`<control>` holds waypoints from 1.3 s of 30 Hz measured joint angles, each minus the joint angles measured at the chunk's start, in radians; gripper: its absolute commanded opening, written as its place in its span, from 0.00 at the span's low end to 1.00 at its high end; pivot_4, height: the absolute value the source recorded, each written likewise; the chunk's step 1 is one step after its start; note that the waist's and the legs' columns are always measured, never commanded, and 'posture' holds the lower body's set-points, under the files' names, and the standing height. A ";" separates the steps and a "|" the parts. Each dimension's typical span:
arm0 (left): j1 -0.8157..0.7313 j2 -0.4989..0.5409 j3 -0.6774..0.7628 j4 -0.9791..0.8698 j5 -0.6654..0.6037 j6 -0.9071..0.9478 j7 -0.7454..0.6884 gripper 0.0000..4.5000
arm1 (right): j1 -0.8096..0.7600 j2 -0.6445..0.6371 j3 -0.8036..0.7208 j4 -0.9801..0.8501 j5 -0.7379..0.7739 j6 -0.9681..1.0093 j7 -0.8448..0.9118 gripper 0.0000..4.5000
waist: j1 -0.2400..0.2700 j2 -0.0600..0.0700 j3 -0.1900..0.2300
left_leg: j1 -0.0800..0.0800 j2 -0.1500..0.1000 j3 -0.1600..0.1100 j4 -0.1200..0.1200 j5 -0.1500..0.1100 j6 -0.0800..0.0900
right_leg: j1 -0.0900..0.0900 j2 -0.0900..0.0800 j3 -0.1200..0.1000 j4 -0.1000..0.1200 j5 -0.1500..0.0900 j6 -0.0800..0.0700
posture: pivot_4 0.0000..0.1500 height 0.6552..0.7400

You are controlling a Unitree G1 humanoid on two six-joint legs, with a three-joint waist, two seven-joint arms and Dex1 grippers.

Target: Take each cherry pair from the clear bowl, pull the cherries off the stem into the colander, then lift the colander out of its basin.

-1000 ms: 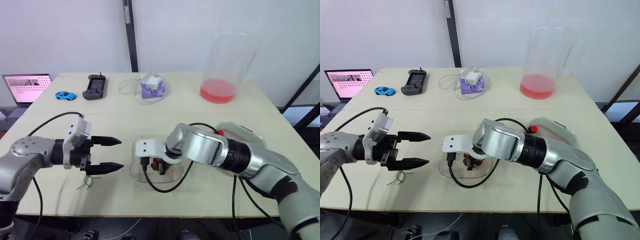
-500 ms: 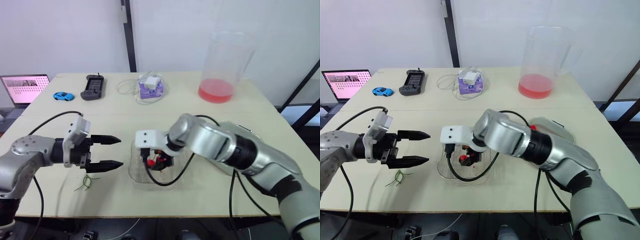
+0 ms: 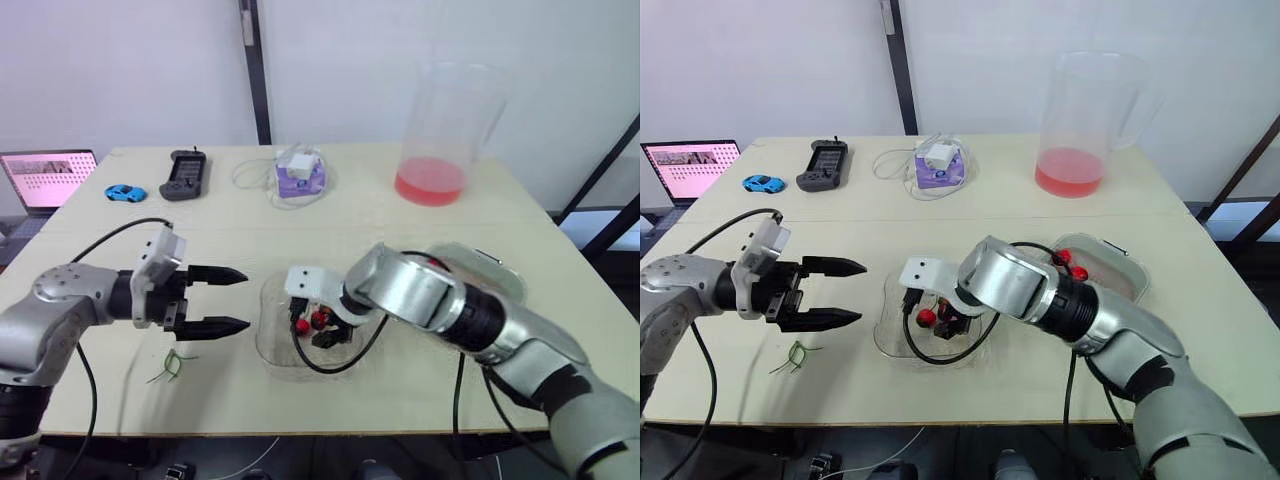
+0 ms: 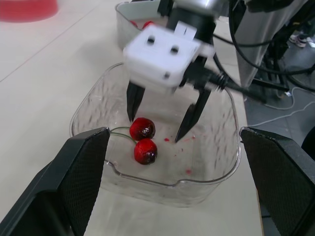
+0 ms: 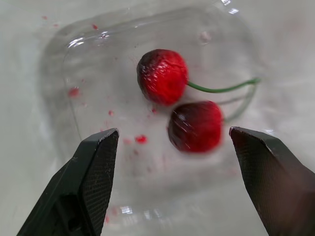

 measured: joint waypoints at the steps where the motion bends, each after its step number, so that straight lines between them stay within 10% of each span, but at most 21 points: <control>1: 0.000 0.000 0.000 0.003 0.005 -0.002 -0.001 1.00 | 0.000 0.005 0.000 0.009 -0.002 -0.004 -0.012 0.85 | 0.000 0.000 0.000 | 0.000 0.000 0.000 0.000 0.000 0.000 | 0.000 0.000 0.000 0.000 0.000 0.000 | 1.00 0.92; 5: 0.004 0.000 0.000 0.007 0.016 -0.004 -0.004 1.00 | 0.012 0.021 -0.001 0.026 -0.004 -0.005 -0.042 0.85 | -0.001 0.000 0.000 | 0.000 0.000 0.000 0.000 0.000 0.000 | 0.000 0.000 0.000 0.000 0.000 0.000 | 1.00 0.92; 12: 0.008 0.000 0.000 0.006 0.017 -0.003 -0.005 1.00 | 0.020 0.037 -0.013 0.035 -0.005 -0.009 -0.070 0.28 | 0.000 0.000 0.000 | 0.000 0.000 0.000 0.000 0.000 0.000 | 0.000 0.000 0.000 0.000 0.000 0.000 | 1.00 0.92; 24: 0.005 -0.029 0.004 0.018 0.016 -0.016 0.022 1.00 | 0.028 -0.039 -0.099 -0.083 0.023 -0.021 -0.062 0.28 | 0.001 0.000 0.000 | 0.000 0.000 0.000 0.000 0.000 0.000 | 0.000 0.000 0.000 0.000 0.000 0.000 | 1.00 0.92; 39: -0.176 -0.174 0.047 0.128 -0.110 0.078 0.125 1.00 | 0.278 -0.286 -0.430 -0.337 -0.056 -0.615 0.019 0.28 | 0.003 -0.001 0.000 | 0.000 0.000 0.000 0.001 0.000 0.000 | 0.002 0.000 -0.001 -0.001 0.000 0.000 | 1.00 0.92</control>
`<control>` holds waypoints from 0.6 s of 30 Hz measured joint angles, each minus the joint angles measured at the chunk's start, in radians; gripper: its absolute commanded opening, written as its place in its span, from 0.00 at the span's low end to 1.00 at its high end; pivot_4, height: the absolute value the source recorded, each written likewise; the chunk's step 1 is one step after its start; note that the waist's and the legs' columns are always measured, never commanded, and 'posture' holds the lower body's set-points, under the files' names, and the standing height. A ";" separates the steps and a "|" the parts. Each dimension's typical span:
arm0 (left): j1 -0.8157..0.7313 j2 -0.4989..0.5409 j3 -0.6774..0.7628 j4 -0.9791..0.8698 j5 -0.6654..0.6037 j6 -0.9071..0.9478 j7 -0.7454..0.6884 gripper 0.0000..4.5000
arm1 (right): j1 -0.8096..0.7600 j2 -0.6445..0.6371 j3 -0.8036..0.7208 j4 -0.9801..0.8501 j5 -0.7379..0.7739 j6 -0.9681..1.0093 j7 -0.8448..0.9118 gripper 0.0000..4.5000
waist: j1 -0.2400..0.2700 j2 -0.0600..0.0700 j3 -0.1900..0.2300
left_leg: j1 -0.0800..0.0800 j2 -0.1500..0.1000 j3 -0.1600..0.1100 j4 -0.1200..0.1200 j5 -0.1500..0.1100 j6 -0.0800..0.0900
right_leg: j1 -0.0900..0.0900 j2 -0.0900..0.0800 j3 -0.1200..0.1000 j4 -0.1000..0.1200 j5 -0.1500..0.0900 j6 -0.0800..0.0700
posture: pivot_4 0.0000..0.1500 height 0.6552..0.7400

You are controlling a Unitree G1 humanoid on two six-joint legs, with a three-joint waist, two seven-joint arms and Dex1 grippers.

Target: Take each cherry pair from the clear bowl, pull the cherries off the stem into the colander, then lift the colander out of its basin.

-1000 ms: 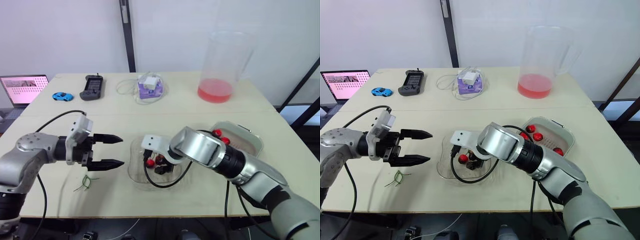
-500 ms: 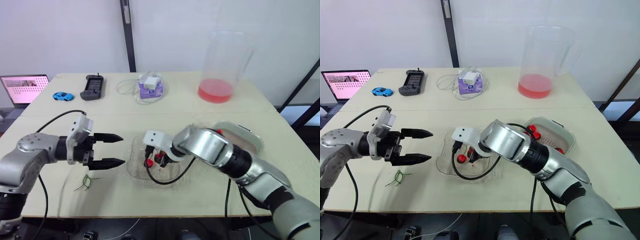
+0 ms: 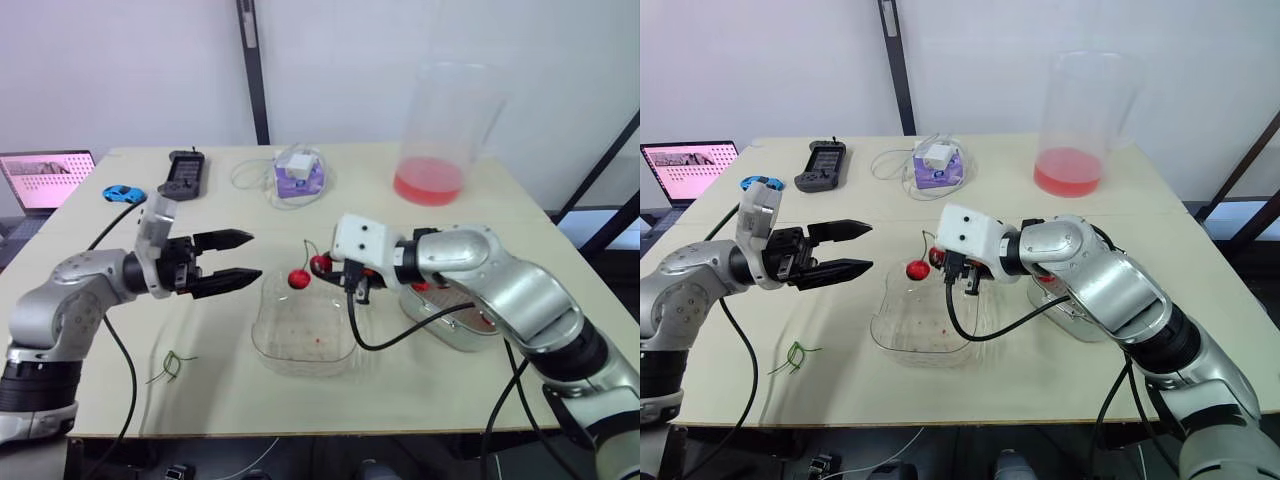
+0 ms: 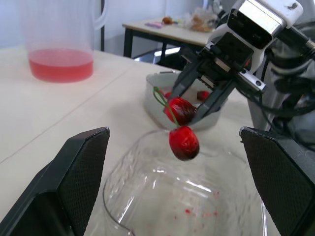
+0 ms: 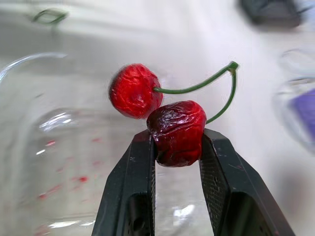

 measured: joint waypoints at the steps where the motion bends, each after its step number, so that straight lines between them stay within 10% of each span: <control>1: -0.024 -0.018 -0.002 0.012 -0.009 0.016 0.009 1.00 | 0.030 -0.017 0.001 0.000 -0.050 -0.062 -0.025 0.28 | 0.006 0.000 0.000 | 0.000 0.000 0.000 0.001 0.000 0.000 | 0.001 0.000 -0.001 0.000 0.000 0.000 | 1.00 0.92; 18: -0.209 -0.328 -0.052 0.058 0.022 0.058 0.335 1.00 | 0.200 -0.045 0.042 0.032 -0.799 -0.613 -0.245 0.28 | 0.023 -0.001 0.000 | 0.000 -0.001 0.001 0.001 0.004 -0.007 | 0.001 -0.001 0.001 0.000 0.000 0.000 | 1.00 0.92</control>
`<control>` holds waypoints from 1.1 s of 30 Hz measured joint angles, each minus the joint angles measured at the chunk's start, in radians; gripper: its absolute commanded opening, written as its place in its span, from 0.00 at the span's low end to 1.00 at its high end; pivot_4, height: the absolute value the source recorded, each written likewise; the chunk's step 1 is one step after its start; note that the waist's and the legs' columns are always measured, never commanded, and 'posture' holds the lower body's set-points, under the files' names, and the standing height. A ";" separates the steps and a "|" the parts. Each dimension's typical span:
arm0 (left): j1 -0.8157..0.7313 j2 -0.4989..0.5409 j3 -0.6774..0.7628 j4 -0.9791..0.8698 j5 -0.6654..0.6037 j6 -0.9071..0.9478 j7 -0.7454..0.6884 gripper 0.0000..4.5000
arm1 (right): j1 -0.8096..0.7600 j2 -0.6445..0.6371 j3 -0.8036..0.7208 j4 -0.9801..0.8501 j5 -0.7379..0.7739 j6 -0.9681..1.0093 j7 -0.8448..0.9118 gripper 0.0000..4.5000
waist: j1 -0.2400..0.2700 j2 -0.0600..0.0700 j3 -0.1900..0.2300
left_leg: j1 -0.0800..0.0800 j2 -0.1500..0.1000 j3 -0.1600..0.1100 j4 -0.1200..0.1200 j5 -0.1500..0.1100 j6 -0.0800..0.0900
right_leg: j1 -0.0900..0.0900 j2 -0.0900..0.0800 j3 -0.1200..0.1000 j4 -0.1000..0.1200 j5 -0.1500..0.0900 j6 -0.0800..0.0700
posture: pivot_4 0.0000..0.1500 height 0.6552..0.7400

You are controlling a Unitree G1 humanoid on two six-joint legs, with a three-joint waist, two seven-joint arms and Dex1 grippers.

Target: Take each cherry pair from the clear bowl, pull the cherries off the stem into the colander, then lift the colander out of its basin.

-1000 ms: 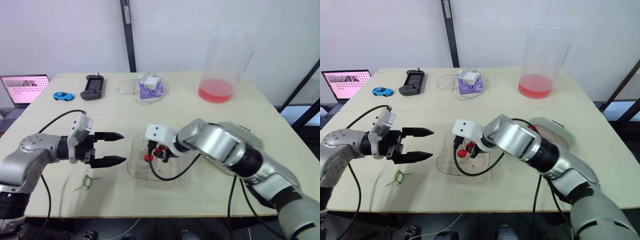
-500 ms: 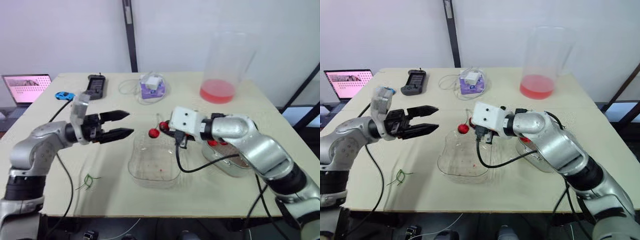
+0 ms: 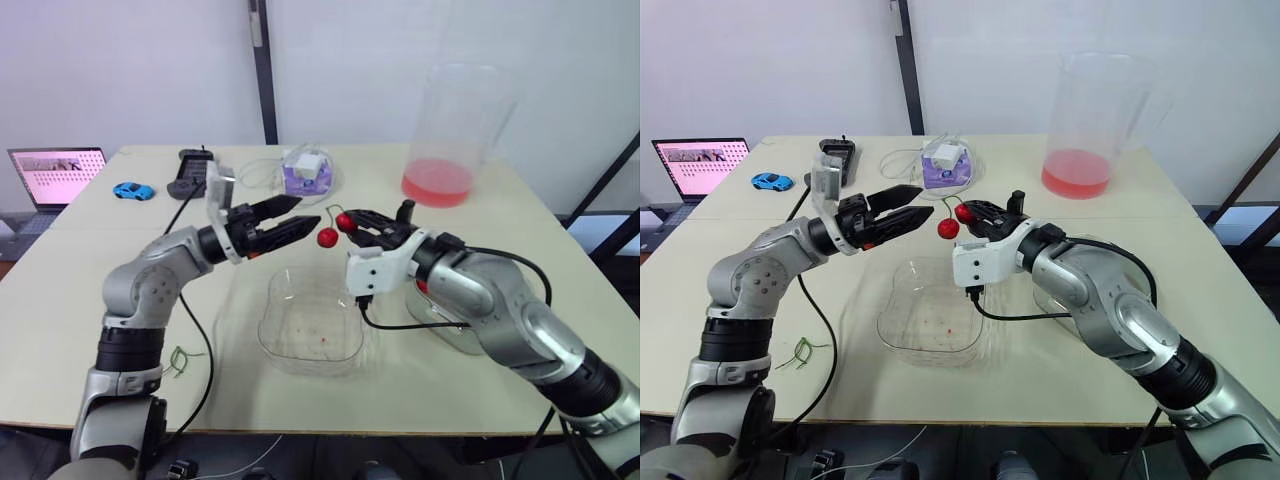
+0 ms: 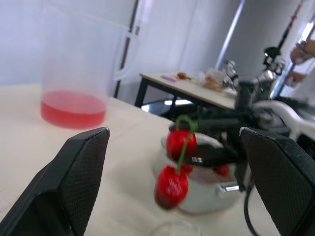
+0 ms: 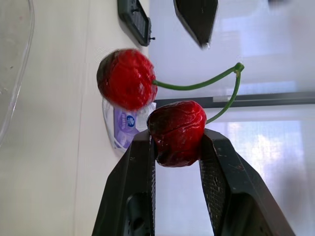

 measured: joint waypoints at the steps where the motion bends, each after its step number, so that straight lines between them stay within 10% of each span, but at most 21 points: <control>1: -0.010 -0.013 0.001 -0.003 0.000 0.000 0.024 1.00 | 0.004 0.017 -0.006 0.001 -0.010 0.005 0.003 0.28 | 0.000 0.000 0.000 | 0.000 0.000 0.000 0.000 0.000 0.000 | 0.000 0.000 0.000 0.000 0.000 0.000 | 1.00 0.92; 9: -0.016 -0.120 -0.007 -0.040 0.029 -0.020 0.153 1.00 | 0.023 0.124 -0.063 0.001 -0.039 0.055 0.048 0.28 | -0.001 0.000 0.000 | 0.000 0.000 0.000 0.000 0.000 -0.001 | 0.001 0.000 0.000 0.000 0.000 0.000 | 1.00 0.92; 19: -0.012 -0.169 -0.039 -0.056 0.064 -0.029 0.219 0.01 | 0.023 0.191 -0.098 -0.001 -0.042 0.069 0.082 0.27 | 0.001 0.000 0.000 | 0.000 0.000 0.000 0.000 0.001 -0.001 | 0.001 0.000 0.000 0.000 0.000 0.000 | 1.00 0.92; 24: -0.013 -0.173 -0.040 -0.051 0.073 -0.041 0.219 0.01 | 0.023 0.206 -0.110 -0.002 -0.047 0.071 0.095 0.27 | 0.000 0.000 0.000 | 0.001 0.000 0.000 0.000 0.001 -0.001 | 0.001 0.000 0.000 0.000 0.000 0.000 | 1.00 0.92; 33: -0.038 -0.173 -0.038 0.000 0.086 -0.052 0.209 0.00 | 0.044 0.248 -0.179 -0.054 0.026 0.161 0.167 0.99 | 0.000 0.000 0.000 | 0.001 0.000 0.000 0.000 0.001 -0.001 | 0.001 0.000 0.000 0.000 0.000 0.000 | 1.00 0.92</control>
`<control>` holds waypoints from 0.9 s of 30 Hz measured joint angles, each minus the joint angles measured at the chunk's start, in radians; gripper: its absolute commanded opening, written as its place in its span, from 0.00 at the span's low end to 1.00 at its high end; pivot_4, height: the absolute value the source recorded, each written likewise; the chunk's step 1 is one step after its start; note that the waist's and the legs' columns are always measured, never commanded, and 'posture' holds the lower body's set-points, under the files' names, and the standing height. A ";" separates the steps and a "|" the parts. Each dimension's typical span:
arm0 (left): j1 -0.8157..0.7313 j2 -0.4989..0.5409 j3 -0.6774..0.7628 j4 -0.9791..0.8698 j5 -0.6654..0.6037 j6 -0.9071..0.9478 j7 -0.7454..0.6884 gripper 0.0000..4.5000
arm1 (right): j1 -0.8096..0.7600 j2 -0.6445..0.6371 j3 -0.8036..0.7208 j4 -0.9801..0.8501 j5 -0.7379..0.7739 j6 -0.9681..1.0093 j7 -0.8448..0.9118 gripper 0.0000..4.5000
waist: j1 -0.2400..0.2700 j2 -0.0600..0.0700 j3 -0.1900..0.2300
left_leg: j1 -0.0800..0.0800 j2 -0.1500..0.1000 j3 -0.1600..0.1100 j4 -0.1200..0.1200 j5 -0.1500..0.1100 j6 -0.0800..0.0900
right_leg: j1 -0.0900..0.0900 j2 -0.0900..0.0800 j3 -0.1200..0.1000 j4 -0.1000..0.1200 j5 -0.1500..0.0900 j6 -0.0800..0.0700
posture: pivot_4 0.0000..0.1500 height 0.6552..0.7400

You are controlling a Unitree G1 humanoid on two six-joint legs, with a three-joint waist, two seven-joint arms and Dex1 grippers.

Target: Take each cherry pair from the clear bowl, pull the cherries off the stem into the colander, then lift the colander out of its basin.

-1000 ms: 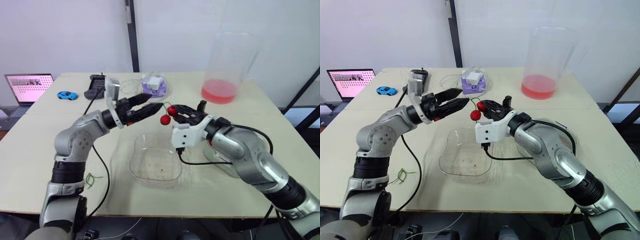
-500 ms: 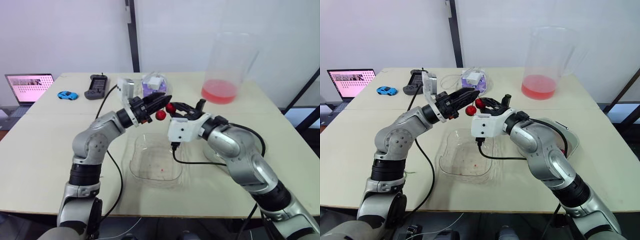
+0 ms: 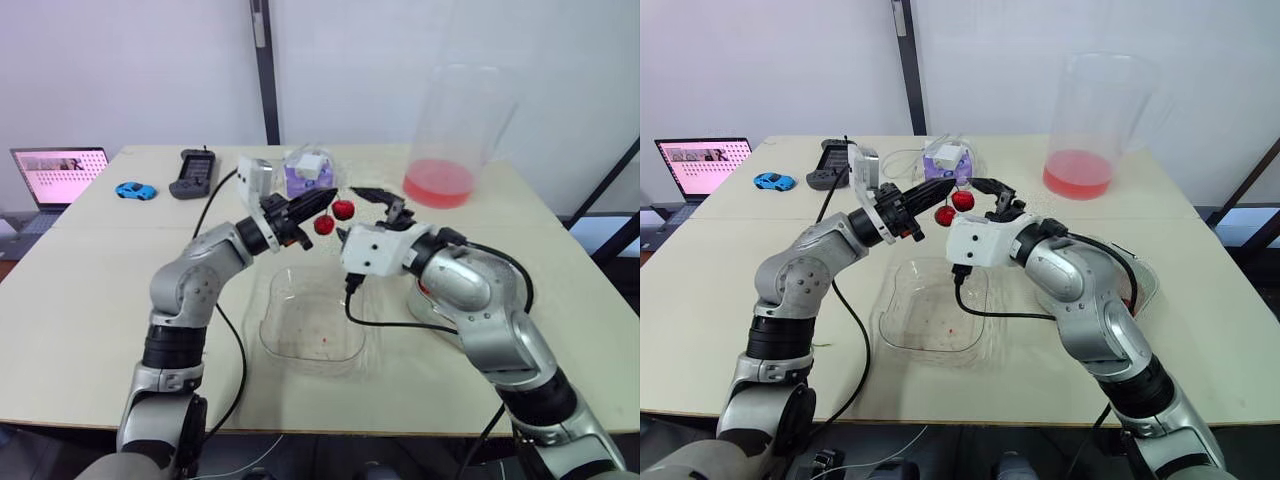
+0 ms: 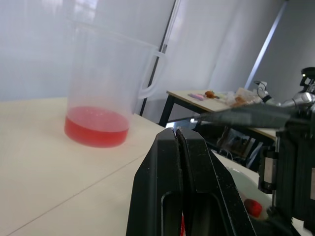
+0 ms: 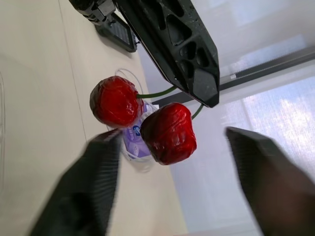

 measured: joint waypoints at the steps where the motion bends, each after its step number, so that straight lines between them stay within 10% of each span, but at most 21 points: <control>1: -0.013 0.001 0.001 0.017 0.002 -0.008 -0.007 0.00 | 0.001 0.002 -0.020 -0.013 0.026 0.035 0.021 0.99 | 0.000 0.000 0.000 | 0.000 0.000 0.000 0.000 0.000 0.000 | 0.000 0.000 0.000 0.000 0.000 0.000 | 1.00 0.92; 16: -0.013 0.170 -0.052 0.044 -0.053 0.058 -0.391 0.00 | -0.203 0.102 -0.594 0.007 0.910 0.965 0.310 0.99 | -0.002 0.000 0.000 | 0.001 0.000 0.000 -0.001 -0.001 0.002 | 0.000 0.001 0.000 0.001 0.000 0.000 | 1.00 0.92; 27: -0.020 0.146 -0.070 -0.034 -0.100 0.120 -0.389 0.00 | -0.220 0.241 -0.667 0.001 1.134 1.214 0.151 0.99 | -0.001 0.001 0.000 | 0.001 0.000 0.000 -0.001 -0.001 0.002 | 0.000 0.000 0.000 0.001 0.000 0.000 | 1.00 0.92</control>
